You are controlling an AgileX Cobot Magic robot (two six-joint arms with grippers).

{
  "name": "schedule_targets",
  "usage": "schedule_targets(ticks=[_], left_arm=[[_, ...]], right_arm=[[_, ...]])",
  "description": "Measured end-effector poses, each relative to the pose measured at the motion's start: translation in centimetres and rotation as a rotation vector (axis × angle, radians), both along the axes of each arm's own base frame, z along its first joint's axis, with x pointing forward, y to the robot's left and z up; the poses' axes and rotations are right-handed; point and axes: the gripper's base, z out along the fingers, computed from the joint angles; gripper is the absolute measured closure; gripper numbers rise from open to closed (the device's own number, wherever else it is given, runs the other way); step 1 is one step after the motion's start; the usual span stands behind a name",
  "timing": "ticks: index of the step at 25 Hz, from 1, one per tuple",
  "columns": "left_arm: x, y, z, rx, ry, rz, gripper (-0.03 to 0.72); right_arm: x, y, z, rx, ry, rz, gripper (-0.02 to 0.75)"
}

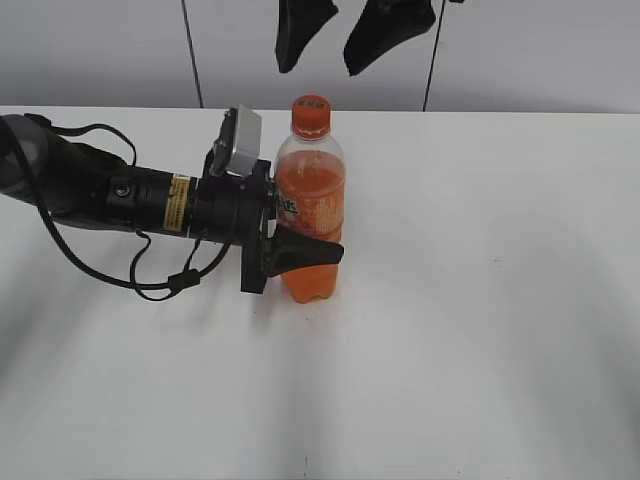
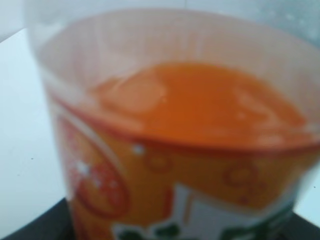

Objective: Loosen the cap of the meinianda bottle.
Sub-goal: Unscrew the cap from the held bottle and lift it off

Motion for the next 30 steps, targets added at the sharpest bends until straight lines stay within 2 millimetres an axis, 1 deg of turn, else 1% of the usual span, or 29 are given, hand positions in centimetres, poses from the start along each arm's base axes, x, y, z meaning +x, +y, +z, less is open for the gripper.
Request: schedule_targets(ticks=[6,19,22,26,30], left_arm=[[0.0,0.0,0.0,0.0,0.0,0.0,0.27],[0.0,0.0,0.0,0.0,0.001,0.0,0.27],[0.0,0.0,0.0,0.0,0.001,0.0,0.27],[0.0,0.0,0.0,0.0,0.001,0.0,0.27],[0.0,0.0,0.0,0.0,0.001,0.002,0.27]], right_arm=[[0.6,0.7,-1.6,-0.002,0.06,-0.046,0.279],[1.5,1.3,-3.8,-0.042,0.095,-0.052,0.28],[1.6,1.3,-4.0,-0.045,0.098,-0.055,0.299],[1.6,1.3,-4.0,-0.046,0.098,-0.055,0.346],[1.7,1.2,-4.1,-0.052,0.093,-0.056,0.419]])
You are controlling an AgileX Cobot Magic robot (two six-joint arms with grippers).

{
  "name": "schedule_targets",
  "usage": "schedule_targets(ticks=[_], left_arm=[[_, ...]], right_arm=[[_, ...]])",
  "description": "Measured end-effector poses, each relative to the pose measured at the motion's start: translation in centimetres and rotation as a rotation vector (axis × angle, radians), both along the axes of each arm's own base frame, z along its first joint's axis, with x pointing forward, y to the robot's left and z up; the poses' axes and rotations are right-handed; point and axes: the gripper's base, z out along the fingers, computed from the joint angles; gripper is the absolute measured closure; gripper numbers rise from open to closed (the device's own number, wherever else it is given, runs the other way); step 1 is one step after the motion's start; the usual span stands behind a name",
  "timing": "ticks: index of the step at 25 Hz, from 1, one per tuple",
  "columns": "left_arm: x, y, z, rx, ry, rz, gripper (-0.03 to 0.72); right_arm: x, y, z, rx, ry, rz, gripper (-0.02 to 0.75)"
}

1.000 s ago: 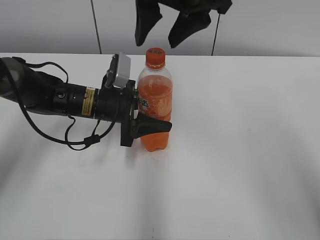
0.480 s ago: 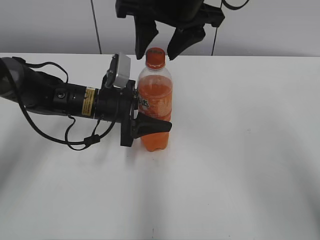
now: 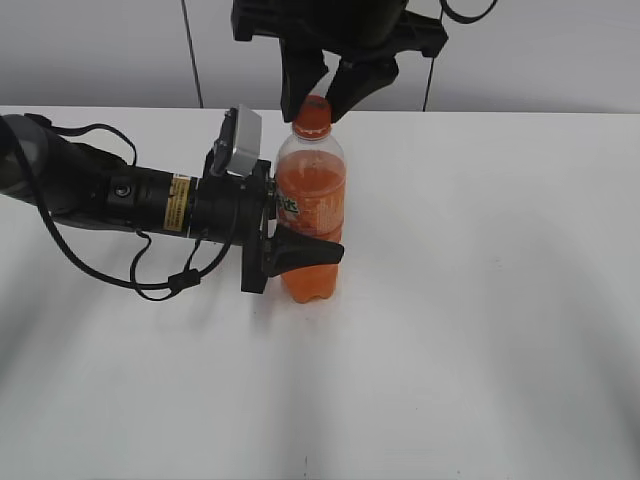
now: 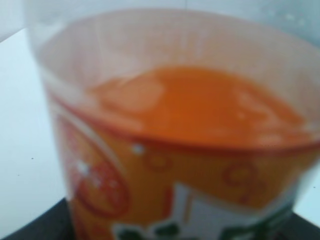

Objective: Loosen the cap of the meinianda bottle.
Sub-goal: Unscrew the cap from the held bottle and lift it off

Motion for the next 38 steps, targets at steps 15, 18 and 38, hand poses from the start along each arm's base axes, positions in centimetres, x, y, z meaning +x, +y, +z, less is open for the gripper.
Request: schedule_targets(ticks=[15,18,38], left_arm=[[-0.01,0.0,0.0,-0.001,0.003,0.0,0.27],[-0.03,0.0,0.01,-0.001,0.0,-0.004,0.27],[-0.09,0.0,0.0,0.0,-0.008,-0.013,0.27]], right_arm=[[-0.02,0.11,0.04,-0.084,-0.153,0.425,0.456],[-0.12,0.23,0.06,-0.106,-0.21,0.599,0.457],[-0.31,0.25,0.03,-0.306,-0.558,1.567,0.458]])
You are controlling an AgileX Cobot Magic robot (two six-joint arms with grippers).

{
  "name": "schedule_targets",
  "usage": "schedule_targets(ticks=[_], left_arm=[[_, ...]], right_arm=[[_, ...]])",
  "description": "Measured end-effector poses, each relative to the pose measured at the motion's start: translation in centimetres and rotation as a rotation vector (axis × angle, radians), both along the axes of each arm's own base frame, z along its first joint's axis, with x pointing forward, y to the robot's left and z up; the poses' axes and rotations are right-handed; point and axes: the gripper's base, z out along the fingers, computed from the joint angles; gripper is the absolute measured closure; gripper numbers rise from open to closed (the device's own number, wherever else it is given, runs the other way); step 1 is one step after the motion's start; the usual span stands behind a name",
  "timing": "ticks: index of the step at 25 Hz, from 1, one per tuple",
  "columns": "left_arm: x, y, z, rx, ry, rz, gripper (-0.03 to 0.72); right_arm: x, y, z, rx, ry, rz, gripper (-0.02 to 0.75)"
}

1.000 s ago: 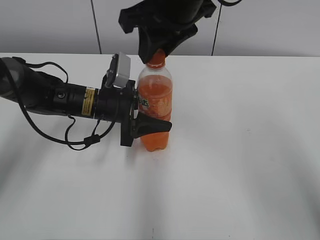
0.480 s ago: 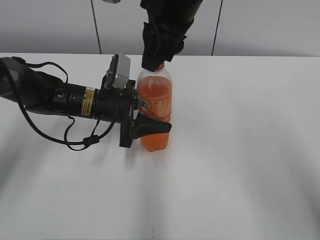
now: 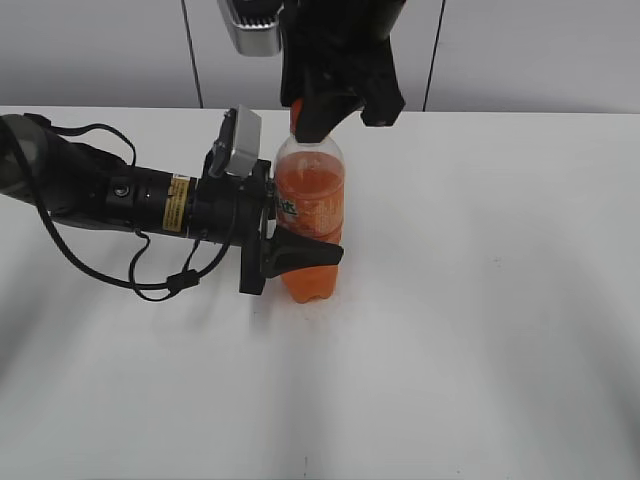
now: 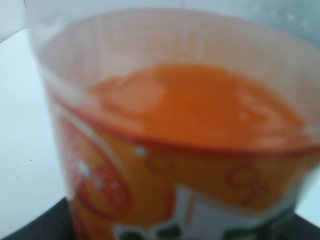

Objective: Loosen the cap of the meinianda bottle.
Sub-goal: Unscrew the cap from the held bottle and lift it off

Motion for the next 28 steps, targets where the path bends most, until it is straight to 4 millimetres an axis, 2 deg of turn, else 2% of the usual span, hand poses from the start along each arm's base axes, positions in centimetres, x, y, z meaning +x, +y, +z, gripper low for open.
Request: schedule_targets(ticks=[13,28], left_arm=[[0.02,0.0,-0.01,0.001,0.0,0.002,0.27],[0.01,0.0,0.01,0.0,-0.003,-0.001,0.27]], right_arm=[[-0.06,0.02,0.0,-0.035,-0.07,0.197,0.458],[-0.27,-0.13,0.22,-0.028,-0.058,0.166,0.458]])
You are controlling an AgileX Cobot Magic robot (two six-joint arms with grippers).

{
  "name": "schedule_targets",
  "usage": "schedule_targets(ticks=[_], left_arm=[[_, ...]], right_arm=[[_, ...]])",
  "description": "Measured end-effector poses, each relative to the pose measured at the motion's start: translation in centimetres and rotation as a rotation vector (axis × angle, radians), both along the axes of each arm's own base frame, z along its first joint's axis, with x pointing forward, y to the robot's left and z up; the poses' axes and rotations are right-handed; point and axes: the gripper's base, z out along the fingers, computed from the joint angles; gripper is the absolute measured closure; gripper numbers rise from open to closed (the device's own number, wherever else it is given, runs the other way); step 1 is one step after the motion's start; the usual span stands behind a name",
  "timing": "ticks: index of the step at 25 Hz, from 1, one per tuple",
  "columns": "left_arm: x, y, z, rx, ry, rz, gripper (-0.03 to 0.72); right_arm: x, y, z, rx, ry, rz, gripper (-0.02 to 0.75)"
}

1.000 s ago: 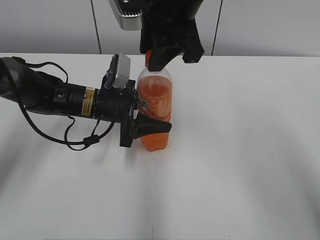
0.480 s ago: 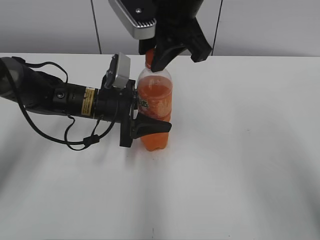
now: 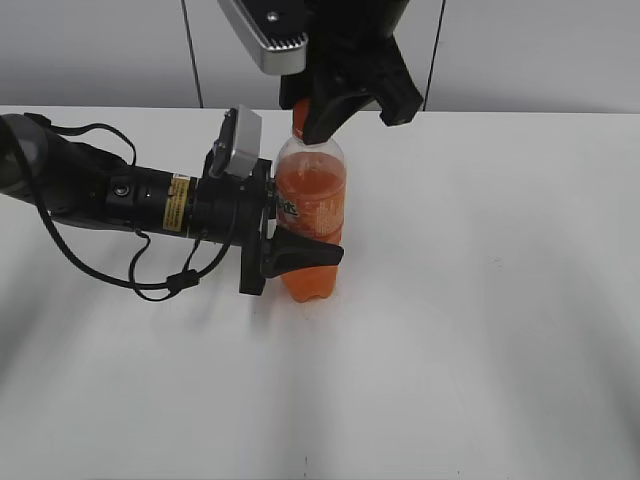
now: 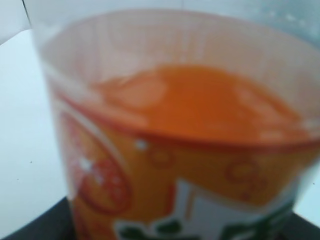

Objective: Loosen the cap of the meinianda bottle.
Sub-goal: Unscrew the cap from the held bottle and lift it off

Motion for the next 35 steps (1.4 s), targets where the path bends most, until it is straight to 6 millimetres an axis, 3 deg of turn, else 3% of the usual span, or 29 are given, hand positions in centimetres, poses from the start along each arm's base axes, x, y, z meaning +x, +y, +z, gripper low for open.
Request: schedule_targets(ticks=[8,18,24,31,35], left_arm=[[0.0,0.0,0.0,0.0,-0.001,-0.001,0.27],[0.0,0.0,0.0,0.001,0.002,0.002,0.27],[0.0,0.0,0.0,0.001,0.002,0.002,0.27],[0.0,0.0,0.0,0.001,0.003,0.003,0.27],[0.0,0.0,0.0,0.002,0.003,0.004,0.27]], right_arm=[[0.0,0.0,0.0,0.013,0.024,-0.065,0.453],[-0.1,0.0,0.7,0.05,0.025,-0.105,0.371],[-0.3,0.1,0.9,0.073,0.055,-0.164,0.359],[-1.8,-0.3,3.8,0.208,0.143,-0.329,0.359],[-2.2,-0.6,4.7,0.277,0.263,-0.596,0.359]])
